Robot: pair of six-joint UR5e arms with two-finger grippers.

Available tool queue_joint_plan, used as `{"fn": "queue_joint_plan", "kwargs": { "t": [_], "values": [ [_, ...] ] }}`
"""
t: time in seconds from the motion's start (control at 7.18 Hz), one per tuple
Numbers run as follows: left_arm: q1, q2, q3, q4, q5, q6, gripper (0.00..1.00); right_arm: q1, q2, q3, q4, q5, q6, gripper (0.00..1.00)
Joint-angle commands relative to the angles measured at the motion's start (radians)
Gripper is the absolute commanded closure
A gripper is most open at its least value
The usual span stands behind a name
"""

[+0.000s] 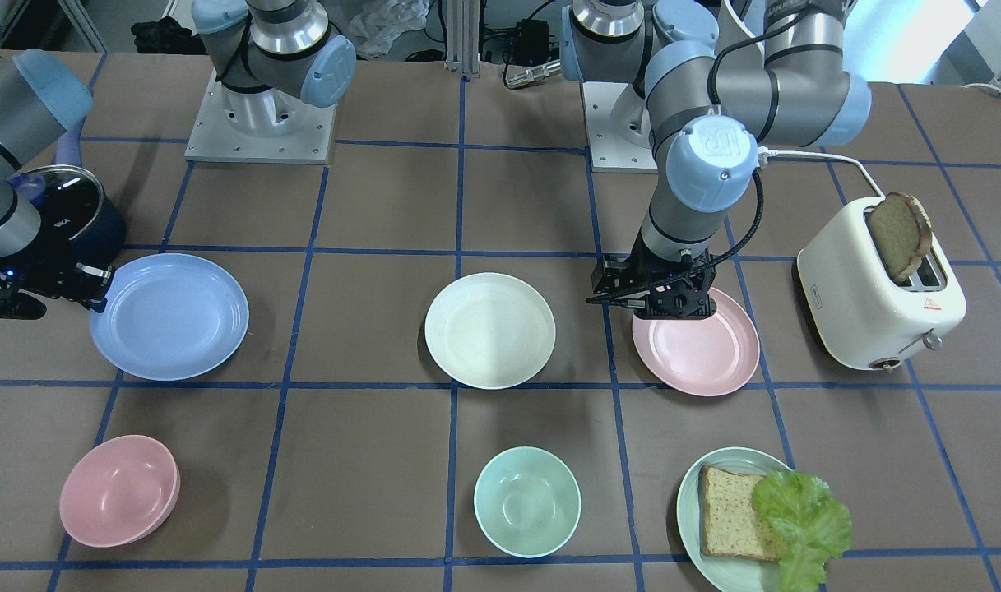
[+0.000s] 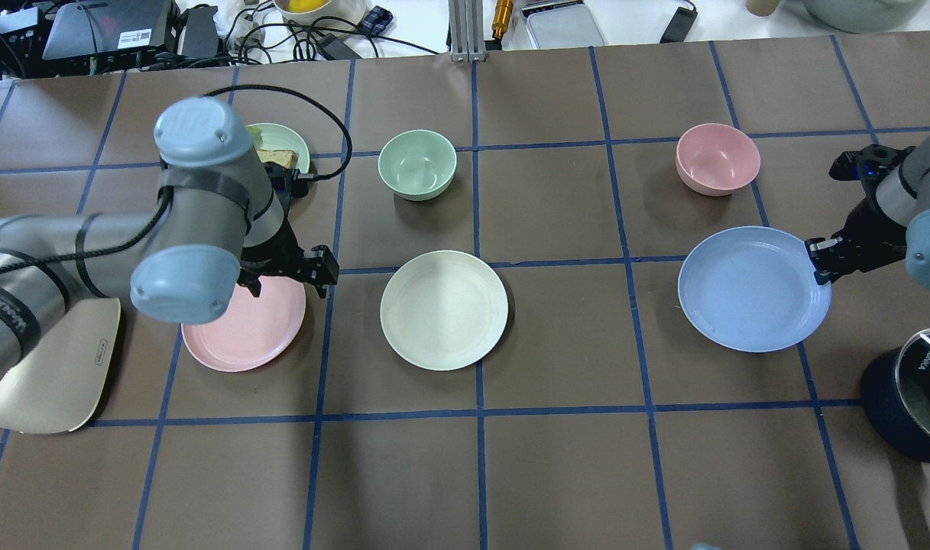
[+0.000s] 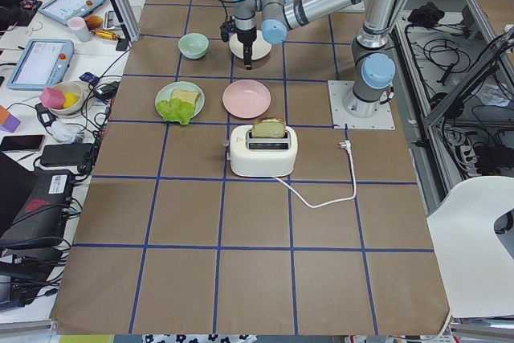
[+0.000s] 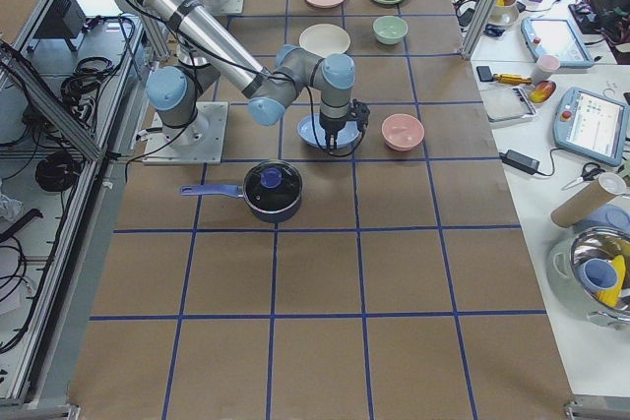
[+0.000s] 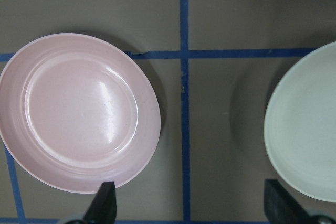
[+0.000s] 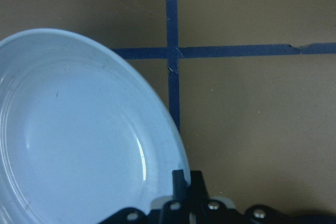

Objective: Stack three plates with pink and blue
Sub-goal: 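Lower the left gripper to the pink plate rim and grasp it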

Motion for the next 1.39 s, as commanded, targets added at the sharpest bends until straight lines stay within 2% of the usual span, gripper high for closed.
{"fn": "queue_joint_plan", "kwargs": {
  "t": [0.0, 0.14, 0.28, 0.42, 0.7, 1.11, 1.25],
  "values": [
    [0.004, -0.037, -0.115, 0.163, 0.016, 0.020, 0.13, 0.003, -0.001, -0.022, 0.032, 0.000, 0.001, 1.00],
    [0.004, -0.052, -0.115, 0.165, 0.017, 0.020, 0.30, 0.004, -0.001, -0.022, 0.034, 0.000, 0.007, 1.00],
    [0.004, -0.062, -0.115, 0.165, 0.019, 0.020, 0.52, 0.004, -0.001, -0.024, 0.058, 0.000, 0.007, 1.00],
    [0.004, -0.068, -0.115, 0.172, 0.019, 0.021, 0.63, 0.009, -0.001, -0.031, 0.058, 0.000, 0.017, 1.00],
    [0.004, -0.089, -0.106, 0.209, 0.019, 0.023, 0.63, 0.035, 0.000, -0.042, 0.058, -0.002, 0.042, 1.00],
    [0.003, -0.103, -0.107, 0.235, 0.021, 0.024, 1.00, 0.036, 0.000, -0.042, 0.068, -0.002, 0.042, 1.00],
    [-0.006, -0.103, -0.106, 0.241, 0.048, 0.027, 1.00, 0.038, -0.001, -0.042, 0.068, 0.000, 0.043, 1.00]
  ]
}}
